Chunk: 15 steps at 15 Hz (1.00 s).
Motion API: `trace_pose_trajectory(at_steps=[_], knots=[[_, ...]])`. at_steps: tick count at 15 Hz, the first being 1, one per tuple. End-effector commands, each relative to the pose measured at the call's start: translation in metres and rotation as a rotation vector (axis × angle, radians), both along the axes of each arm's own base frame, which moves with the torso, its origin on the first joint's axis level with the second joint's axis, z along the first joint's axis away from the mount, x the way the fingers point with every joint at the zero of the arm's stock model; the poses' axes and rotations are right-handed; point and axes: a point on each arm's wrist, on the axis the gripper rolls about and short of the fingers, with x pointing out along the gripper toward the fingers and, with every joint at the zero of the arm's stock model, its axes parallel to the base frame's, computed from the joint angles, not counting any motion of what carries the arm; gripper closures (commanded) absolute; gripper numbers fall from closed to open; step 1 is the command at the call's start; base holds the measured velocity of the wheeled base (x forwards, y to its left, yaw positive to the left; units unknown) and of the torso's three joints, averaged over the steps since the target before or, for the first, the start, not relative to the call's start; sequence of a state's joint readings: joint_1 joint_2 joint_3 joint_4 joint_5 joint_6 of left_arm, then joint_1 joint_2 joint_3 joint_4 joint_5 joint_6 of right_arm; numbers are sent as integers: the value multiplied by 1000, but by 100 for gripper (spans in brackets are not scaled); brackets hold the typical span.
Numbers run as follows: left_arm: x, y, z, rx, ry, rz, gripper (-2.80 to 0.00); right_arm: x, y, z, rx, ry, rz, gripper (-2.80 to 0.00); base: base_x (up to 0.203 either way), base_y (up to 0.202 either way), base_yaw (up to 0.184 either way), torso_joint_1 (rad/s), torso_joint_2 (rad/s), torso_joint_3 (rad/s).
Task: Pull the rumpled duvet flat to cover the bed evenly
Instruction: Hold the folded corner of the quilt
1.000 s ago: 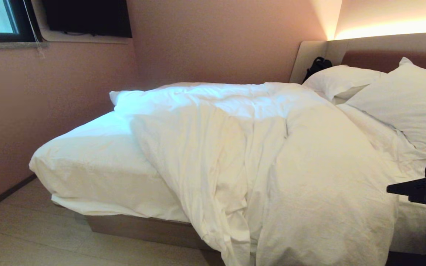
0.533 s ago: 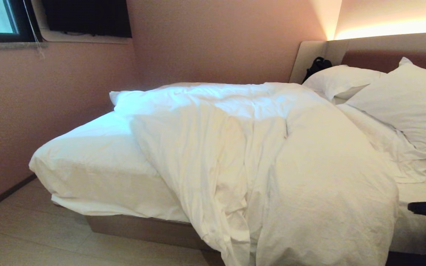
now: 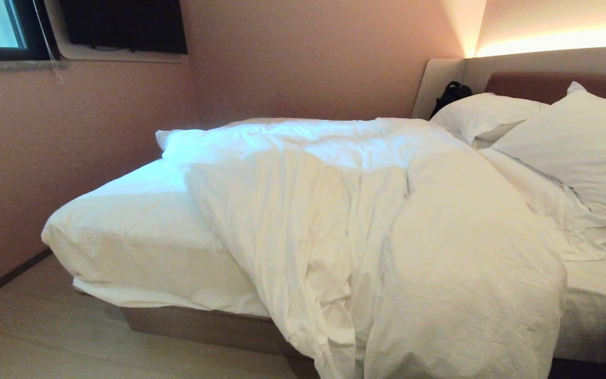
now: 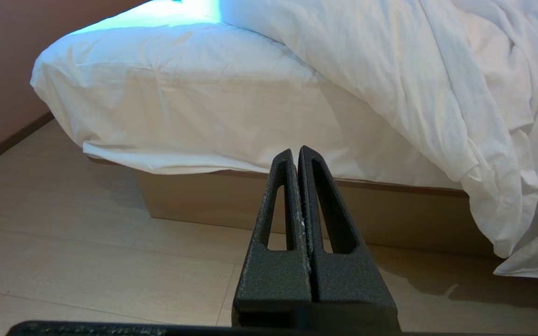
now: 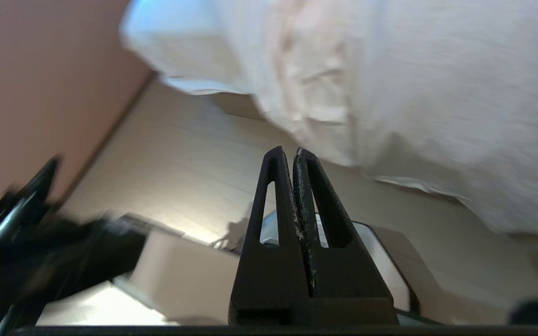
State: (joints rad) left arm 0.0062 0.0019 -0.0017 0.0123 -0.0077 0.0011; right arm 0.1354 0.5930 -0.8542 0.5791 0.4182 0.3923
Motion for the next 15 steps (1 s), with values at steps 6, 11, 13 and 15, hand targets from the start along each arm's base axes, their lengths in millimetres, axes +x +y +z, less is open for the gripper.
trace_pose_trajectory(at_steps=[6, 11, 13, 15], knots=[[0, 0, 0, 0, 0, 0, 0, -71, -13, -29, -13, -197, -146, 0, 0, 0, 0, 0, 0, 0], [0, 0, 0, 0, 0, 0, 0, -54, -11, -22, -91, -126, -434, 0, 0, 0, 0, 0, 0, 0], [0, 0, 0, 0, 0, 0, 0, -53, -8, -32, -118, -64, -515, 0, 0, 0, 0, 0, 0, 0], [0, 0, 0, 0, 0, 0, 0, -74, -8, -47, -119, -148, -502, 0, 0, 0, 0, 0, 0, 0]])
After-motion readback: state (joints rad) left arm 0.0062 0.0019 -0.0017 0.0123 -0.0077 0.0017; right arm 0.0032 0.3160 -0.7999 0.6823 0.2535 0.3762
